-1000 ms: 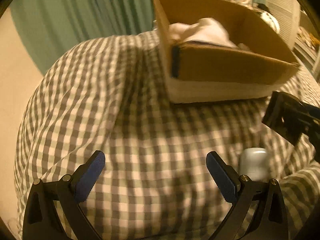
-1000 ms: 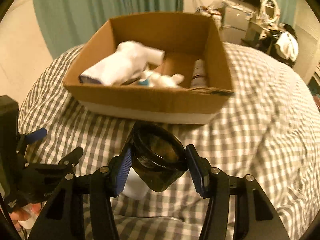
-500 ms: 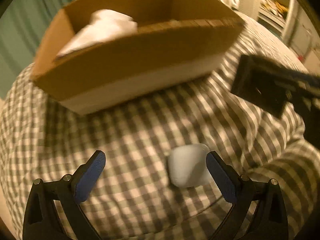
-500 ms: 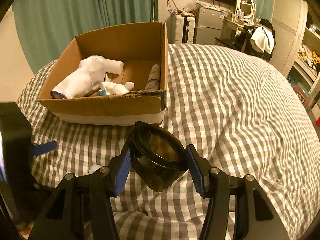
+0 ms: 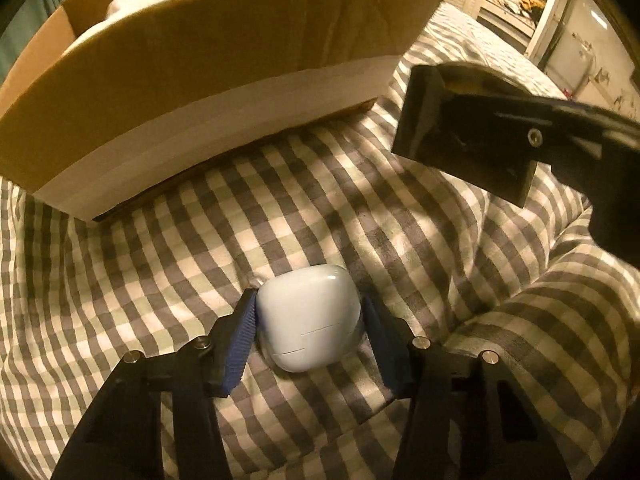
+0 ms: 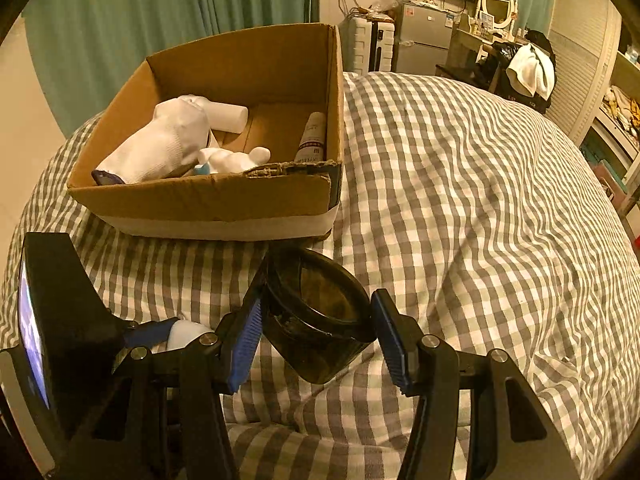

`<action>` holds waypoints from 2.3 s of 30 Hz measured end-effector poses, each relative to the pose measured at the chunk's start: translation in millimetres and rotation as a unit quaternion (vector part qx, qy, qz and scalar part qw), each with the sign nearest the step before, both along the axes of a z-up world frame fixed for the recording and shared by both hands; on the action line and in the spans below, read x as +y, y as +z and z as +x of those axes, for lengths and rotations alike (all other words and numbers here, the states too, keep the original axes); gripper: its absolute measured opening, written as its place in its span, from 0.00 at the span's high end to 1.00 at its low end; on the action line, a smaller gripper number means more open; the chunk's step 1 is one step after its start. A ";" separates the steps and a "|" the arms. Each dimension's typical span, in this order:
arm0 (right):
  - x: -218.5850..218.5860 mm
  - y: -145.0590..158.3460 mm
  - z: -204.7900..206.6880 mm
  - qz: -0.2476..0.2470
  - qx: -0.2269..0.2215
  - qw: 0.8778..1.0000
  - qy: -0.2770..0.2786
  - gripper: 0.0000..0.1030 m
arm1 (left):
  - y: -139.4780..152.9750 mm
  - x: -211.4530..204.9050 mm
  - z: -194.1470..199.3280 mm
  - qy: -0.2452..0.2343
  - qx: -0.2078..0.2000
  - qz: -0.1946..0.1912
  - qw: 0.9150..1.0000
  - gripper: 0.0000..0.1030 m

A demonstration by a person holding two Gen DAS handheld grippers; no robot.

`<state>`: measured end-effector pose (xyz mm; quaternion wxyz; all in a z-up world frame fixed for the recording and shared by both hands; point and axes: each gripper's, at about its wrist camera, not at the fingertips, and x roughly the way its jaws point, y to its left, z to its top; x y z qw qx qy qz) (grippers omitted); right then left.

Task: Organize objects
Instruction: 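Grasp the black cup with the right tool while the left tool grasps the white earbud case, then carry the black cup and earbud case into the box and open both tools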

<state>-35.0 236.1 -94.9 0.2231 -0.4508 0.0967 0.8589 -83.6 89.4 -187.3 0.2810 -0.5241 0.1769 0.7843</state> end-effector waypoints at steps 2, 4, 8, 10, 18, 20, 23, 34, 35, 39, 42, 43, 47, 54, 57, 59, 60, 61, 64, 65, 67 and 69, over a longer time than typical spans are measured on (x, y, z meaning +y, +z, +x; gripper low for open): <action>-0.6 2.0 1.8 0.002 0.003 1.000 -0.001 0.48 | 6.4 -2.8 -0.7 0.010 -0.002 0.008 1.000 0.48; -2.1 5.3 4.1 0.006 0.008 1.000 0.000 0.48 | 15.1 -7.3 -1.1 0.024 0.001 0.016 1.000 0.48; -11.3 13.6 7.0 0.022 0.008 1.000 0.007 0.48 | 33.3 -19.4 0.4 0.050 0.004 0.039 0.998 0.48; -19.9 17.5 7.0 0.027 0.007 0.999 0.017 0.48 | 39.5 -24.4 5.1 0.056 0.007 0.040 0.998 0.48; -46.6 37.8 24.0 0.045 0.022 0.998 0.035 0.48 | 61.0 -61.0 7.3 0.100 0.021 0.046 0.994 0.48; -52.7 44.2 29.3 0.049 0.028 0.998 0.037 0.48 | 67.8 -66.8 11.9 0.109 0.029 0.049 0.992 0.48; -62.8 55.7 34.7 0.055 0.035 0.997 0.042 0.48 | 77.1 -74.7 17.9 0.112 0.035 0.059 0.991 0.48; -86.5 121.7 25.5 0.095 0.073 0.989 0.082 0.48 | 150.4 -107.0 9.8 0.100 0.107 0.083 0.986 0.48; -86.3 127.9 21.3 0.101 0.075 0.988 0.084 0.48 | 157.1 -106.8 5.7 0.100 0.112 0.087 0.985 0.48; -81.7 147.4 5.4 0.114 0.088 0.985 0.095 0.48 | 181.8 -98.9 -11.9 0.096 0.133 0.095 0.982 0.48; -74.3 157.0 -8.9 0.113 0.097 0.984 0.101 0.48 | 193.9 -89.4 -25.8 0.088 0.149 0.097 0.980 0.48; -70.6 159.5 -13.4 0.109 0.101 0.984 0.102 0.48 | 196.7 -86.0 -31.7 0.087 0.153 0.098 0.980 0.48; -49.9 168.5 -32.9 0.093 0.118 0.983 0.101 0.48 | 198.9 -71.0 -59.2 0.077 0.158 0.100 0.979 0.48; 5.6 160.4 -71.4 0.061 0.127 0.988 0.068 0.48 | 179.6 -41.7 -113.2 0.069 0.150 0.091 0.982 0.48; 25.5 146.5 -90.3 0.047 0.122 0.989 0.063 0.48 | 165.7 -30.7 -135.9 0.069 0.142 0.094 0.983 0.48; 37.8 134.7 -104.1 0.031 0.121 0.990 0.062 0.48 | 155.5 -23.5 -149.1 0.066 0.137 0.099 0.983 0.48; 41.7 130.4 -108.1 0.027 0.120 0.991 0.061 0.48 | 151.2 -20.4 -154.6 0.064 0.136 0.099 0.984 0.48; 45.5 123.7 -113.8 0.024 0.116 0.991 0.059 0.48 | 146.5 -16.9 -160.2 0.062 0.134 0.100 0.984 0.48; 53.4 105.4 -130.4 0.021 0.105 0.993 0.058 0.48 | 130.9 -8.5 -172.7 0.060 0.137 0.099 0.984 0.48; 55.7 99.8 -134.0 0.018 0.105 0.993 0.058 0.48 | 125.8 -4.8 -174.1 0.058 0.145 0.089 0.984 0.48; 58.1 90.7 -137.3 0.012 0.109 0.992 0.057 0.48 | 116.9 1.3 -174.9 0.049 0.155 0.076 0.984 0.48; 52.0 82.1 -141.6 0.017 0.108 0.992 0.061 0.48 | 110.4 2.9 -176.0 0.043 0.152 0.080 0.984 0.48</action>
